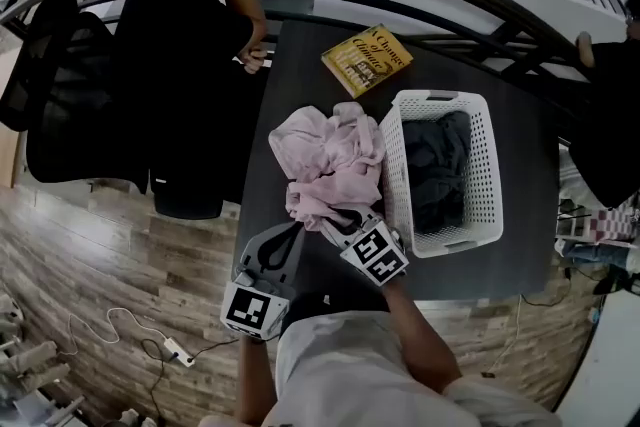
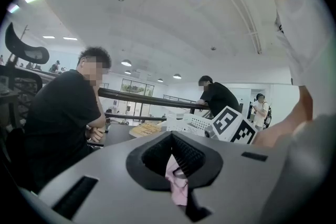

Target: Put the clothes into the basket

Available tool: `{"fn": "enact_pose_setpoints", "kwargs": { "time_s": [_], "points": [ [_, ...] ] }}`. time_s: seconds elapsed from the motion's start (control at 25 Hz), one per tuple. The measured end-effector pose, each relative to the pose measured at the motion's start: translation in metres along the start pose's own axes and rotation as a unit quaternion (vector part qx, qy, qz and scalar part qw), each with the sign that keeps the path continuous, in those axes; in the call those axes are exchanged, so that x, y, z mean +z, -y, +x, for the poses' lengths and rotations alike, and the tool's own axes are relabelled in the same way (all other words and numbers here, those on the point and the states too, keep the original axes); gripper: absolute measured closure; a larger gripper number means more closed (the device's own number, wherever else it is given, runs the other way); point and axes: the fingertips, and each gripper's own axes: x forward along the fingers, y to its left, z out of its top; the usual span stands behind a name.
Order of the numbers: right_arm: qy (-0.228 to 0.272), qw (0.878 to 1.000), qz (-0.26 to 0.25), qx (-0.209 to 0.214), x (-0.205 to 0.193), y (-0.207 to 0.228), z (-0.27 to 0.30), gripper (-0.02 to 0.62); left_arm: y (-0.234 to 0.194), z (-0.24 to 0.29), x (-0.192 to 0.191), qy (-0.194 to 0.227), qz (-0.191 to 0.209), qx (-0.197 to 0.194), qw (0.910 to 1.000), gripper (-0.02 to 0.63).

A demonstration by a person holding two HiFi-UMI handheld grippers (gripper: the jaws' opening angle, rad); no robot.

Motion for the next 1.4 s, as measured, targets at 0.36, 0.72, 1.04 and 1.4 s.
{"fn": "enact_pose_setpoints", "kwargs": {
  "time_s": [0.36,0.72,1.04,1.4],
  "points": [
    [0.115,0.987,0.110,0.012,0.042,0.007,-0.038,0.526,0.006,0.002,0.016,0.009,0.031,-0.018,0.9993,0.604],
    [0.213,0.965,0.156,0.013,0.086,0.011,-0.084,0.528,0.024,0.007,0.057,0.031,0.057,-0.053,0.9965,0.604],
    [0.274,0.946,0.174,0.007,0.111,0.016,-0.118,0.528,0.039,0.008,0.081,0.047,0.077,-0.078,0.9929,0.604],
    [0.333,0.924,0.189,0.009,0.136,0.021,-0.152,0.529,0.051,0.006,0.104,0.059,0.096,-0.094,0.9892,0.604]
  ]
}}
